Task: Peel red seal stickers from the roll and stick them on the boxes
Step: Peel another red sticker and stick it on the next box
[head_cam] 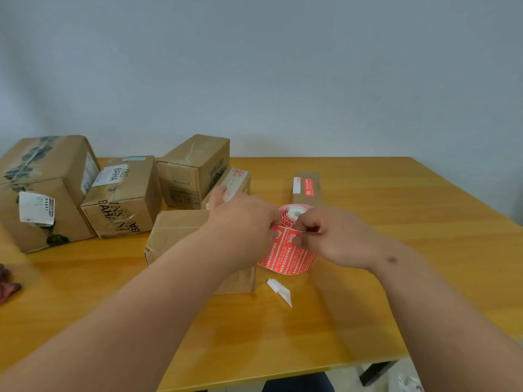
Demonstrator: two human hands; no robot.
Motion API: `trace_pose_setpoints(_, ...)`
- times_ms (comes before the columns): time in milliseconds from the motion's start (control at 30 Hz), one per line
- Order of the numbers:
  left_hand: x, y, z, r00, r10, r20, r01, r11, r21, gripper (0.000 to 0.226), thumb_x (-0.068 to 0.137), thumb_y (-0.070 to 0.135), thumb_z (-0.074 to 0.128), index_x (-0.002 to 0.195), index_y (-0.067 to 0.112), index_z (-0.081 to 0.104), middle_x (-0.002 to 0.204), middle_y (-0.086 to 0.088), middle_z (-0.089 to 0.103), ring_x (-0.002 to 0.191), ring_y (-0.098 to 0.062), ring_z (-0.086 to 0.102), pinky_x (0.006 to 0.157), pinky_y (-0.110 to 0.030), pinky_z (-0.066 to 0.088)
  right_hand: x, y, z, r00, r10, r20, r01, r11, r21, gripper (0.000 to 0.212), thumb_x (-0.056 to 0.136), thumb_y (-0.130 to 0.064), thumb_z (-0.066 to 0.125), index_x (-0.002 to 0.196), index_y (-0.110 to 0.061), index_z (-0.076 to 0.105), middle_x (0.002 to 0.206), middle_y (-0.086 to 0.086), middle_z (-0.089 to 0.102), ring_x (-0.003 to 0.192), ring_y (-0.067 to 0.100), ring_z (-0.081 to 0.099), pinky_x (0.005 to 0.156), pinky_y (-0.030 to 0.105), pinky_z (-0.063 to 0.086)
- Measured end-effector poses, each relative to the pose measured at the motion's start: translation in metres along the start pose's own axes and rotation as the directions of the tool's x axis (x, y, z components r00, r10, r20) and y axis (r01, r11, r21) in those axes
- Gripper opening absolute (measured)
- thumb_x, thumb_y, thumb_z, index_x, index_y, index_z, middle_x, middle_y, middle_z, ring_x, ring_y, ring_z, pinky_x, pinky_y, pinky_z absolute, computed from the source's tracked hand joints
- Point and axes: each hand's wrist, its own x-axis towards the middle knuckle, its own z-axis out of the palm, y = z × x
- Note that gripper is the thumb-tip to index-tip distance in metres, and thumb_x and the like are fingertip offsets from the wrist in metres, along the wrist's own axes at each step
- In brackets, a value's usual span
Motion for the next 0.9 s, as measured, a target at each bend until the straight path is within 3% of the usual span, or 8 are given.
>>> trace_pose_setpoints(100, 0.0007, -0.0004, -0.0006, 1.0, -0.012, -0.012, 0.011, 0.999, -0.031, 0.018, 0.097, 0.036, 0.045, 0.098, 0.036, 0.063, 0.099, 0.013, 0.065, 0.117, -0.014, 0.051, 0.117, -0.051, -0.004, 0.0013, 0.0026, 0.0018, 1.0, 0.004, -0.029, -0.005, 1.0, -0.007, 0.014, 0.091, -0.034, 0.059, 0.084, -0.024, 0.065, 0.071, -0.019, 0.057, 0.073, 0.002, 0.049, 0.081, 0.032, 0.031)
trace_pose_setpoints(233, -0.0001, -0.0002, -0.0019, 1.0, -0.01, -0.02, 0.009, 0.997, -0.076, 0.018, 0.098, 0.039, 0.045, 0.098, 0.035, 0.063, 0.095, 0.012, 0.067, 0.113, -0.013, 0.055, 0.117, -0.047, -0.004, 0.0033, 0.0006, 0.0027, 0.997, -0.031, -0.071, 0.037, 0.995, 0.089, 0.02, 0.089, -0.029, 0.063, 0.071, -0.034, 0.058, 0.064, -0.037, 0.052, 0.069, -0.007, 0.047, 0.083, 0.033, 0.032)
trace_pose_setpoints(333, 0.0007, 0.0003, -0.0011, 0.999, -0.003, -0.035, 0.0, 0.994, -0.105, 0.022, 0.097, 0.043, 0.045, 0.091, 0.032, 0.063, 0.085, 0.013, 0.065, 0.105, -0.011, 0.056, 0.118, -0.047, -0.002, 0.005, -0.0008, 0.0019, 0.993, -0.069, -0.094, 0.074, 0.996, 0.054, 0.01, 0.091, -0.028, 0.061, 0.084, -0.024, 0.066, 0.069, -0.025, 0.056, 0.072, -0.003, 0.051, 0.081, 0.033, 0.033)
trace_pose_setpoints(433, 0.0, -0.0003, -0.0011, 1.0, 0.007, -0.028, -0.011, 0.991, -0.135, 0.024, 0.098, 0.044, 0.044, 0.09, 0.032, 0.063, 0.082, 0.014, 0.063, 0.104, -0.01, 0.055, 0.119, -0.047, -0.002, 0.0043, -0.0009, 0.0012, 0.992, -0.088, -0.091, 0.088, 0.996, -0.001, 0.014, 0.092, -0.03, 0.058, 0.09, -0.021, 0.068, 0.071, -0.017, 0.058, 0.071, -0.004, 0.051, 0.078, 0.029, 0.029)
trace_pose_setpoints(567, -0.0011, 0.0004, -0.0031, 1.0, 0.027, -0.016, -0.03, 0.983, -0.181, 0.026, 0.1, 0.042, 0.04, 0.096, 0.032, 0.064, 0.087, 0.011, 0.066, 0.104, -0.01, 0.055, 0.117, -0.045, -0.004, 0.0038, -0.0029, -0.0023, 0.989, -0.098, -0.111, 0.092, 0.994, -0.064, 0.019, 0.094, -0.038, 0.055, 0.085, -0.026, 0.068, 0.066, -0.017, 0.057, 0.066, -0.003, 0.049, 0.087, 0.032, 0.03)
trace_pose_setpoints(667, 0.0001, -0.0018, -0.0024, 0.999, 0.035, -0.039, -0.043, 0.97, -0.238, 0.026, 0.101, 0.037, 0.04, 0.086, 0.032, 0.06, 0.083, 0.011, 0.065, 0.098, -0.009, 0.056, 0.118, -0.046, -0.001, 0.0054, -0.0034, -0.0048, 0.985, -0.109, -0.136, 0.1, 0.992, -0.071, 0.013, 0.093, -0.038, 0.058, 0.082, -0.033, 0.064, 0.071, -0.022, 0.056, 0.07, -0.005, 0.048, 0.096, 0.036, 0.03)
trace_pose_setpoints(800, 0.0023, -0.0048, -0.0014, 0.997, 0.039, -0.068, -0.06, 0.935, -0.349, 0.032, 0.1, 0.031, 0.042, 0.069, 0.031, 0.051, 0.072, 0.01, 0.061, 0.079, -0.001, 0.053, 0.118, -0.045, 0.007, 0.0077, -0.0025, -0.006, 0.975, -0.123, -0.185, 0.114, 0.992, -0.057, 0.015, 0.089, -0.035, 0.063, 0.085, -0.023, 0.072, 0.07, -0.028, 0.05, 0.072, -0.007, 0.048, 0.098, 0.038, 0.032)
trace_pose_setpoints(900, 0.0017, -0.0047, -0.0012, 0.996, 0.039, -0.082, -0.067, 0.921, -0.384, 0.033, 0.1, 0.032, 0.044, 0.067, 0.03, 0.051, 0.071, 0.008, 0.061, 0.074, 0.001, 0.051, 0.117, -0.044, 0.012, 0.0082, -0.0037, -0.0056, 0.966, -0.148, -0.211, 0.132, 0.987, -0.088, 0.018, 0.088, -0.036, 0.064, 0.081, -0.022, 0.071, 0.075, -0.019, 0.058, 0.077, 0.0, 0.055, 0.098, 0.04, 0.032)
